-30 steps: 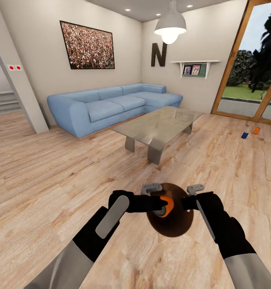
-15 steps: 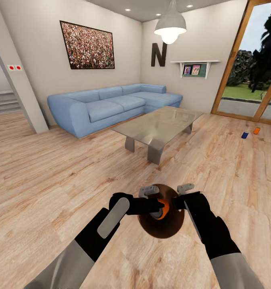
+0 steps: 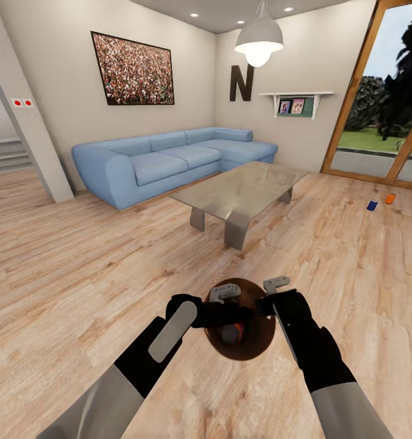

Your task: Put the three can of soda from the living room inside the tash can in the kitchen.

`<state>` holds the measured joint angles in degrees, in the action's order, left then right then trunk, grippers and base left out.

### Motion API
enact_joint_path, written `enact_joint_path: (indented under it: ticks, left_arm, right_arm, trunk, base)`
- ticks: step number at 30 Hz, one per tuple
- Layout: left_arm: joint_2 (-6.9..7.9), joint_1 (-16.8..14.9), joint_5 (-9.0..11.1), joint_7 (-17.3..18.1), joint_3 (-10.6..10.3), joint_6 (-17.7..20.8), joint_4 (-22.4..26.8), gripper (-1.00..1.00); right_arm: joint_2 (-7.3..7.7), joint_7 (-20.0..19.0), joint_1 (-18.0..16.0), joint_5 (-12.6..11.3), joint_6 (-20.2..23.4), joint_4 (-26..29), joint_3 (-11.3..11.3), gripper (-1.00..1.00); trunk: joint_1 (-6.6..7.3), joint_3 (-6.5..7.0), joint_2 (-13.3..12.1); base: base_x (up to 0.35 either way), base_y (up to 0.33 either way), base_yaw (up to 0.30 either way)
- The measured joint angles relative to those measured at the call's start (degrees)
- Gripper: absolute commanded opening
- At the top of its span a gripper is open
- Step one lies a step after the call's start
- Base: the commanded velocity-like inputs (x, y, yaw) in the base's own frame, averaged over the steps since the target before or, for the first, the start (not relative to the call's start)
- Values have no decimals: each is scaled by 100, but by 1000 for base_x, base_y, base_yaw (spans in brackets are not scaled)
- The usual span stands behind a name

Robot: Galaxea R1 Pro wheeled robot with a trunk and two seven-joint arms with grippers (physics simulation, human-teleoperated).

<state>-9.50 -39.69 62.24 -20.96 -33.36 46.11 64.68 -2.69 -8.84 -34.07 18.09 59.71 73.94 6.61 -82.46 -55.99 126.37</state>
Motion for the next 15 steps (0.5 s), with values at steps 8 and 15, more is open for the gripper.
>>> enact_joint_path:
  ticks: [8,15]
  left_arm:
    - [2,0,-10,-5,0,-4,40,100]
    - [44,2,-37,-73,-436,14,414,100]
  right_arm:
    - [-2,-1,1,-28,2,-10,9,-100]
    - [15,-1,0,-68,4,-75,-24,-100]
  trunk:
    - [0,0,0]
    - [0,0,0]
  base:
    - [0,0,0]
    - [0,0,0]
